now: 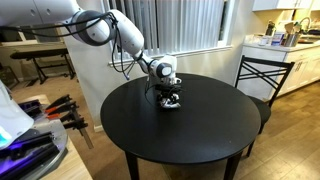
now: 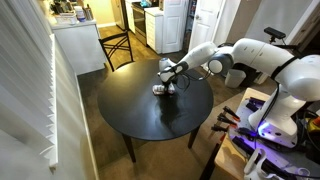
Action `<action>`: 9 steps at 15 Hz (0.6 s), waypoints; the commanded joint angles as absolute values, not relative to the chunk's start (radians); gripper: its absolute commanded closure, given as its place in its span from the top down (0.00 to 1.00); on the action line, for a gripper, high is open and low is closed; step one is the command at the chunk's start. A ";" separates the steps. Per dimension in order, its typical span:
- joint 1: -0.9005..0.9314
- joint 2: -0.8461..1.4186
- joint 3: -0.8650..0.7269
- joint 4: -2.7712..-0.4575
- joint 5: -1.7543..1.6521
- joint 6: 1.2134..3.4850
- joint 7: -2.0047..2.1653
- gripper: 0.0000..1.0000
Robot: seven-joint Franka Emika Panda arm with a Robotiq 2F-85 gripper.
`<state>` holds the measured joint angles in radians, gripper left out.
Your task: Use the towel to clean the table
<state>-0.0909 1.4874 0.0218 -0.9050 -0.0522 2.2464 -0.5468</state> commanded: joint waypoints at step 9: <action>-0.178 1.474 0.006 -0.911 -0.040 2.232 -0.464 0.03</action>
<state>-0.1891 1.4860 -0.0120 -0.9072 -0.0498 2.2405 -0.4650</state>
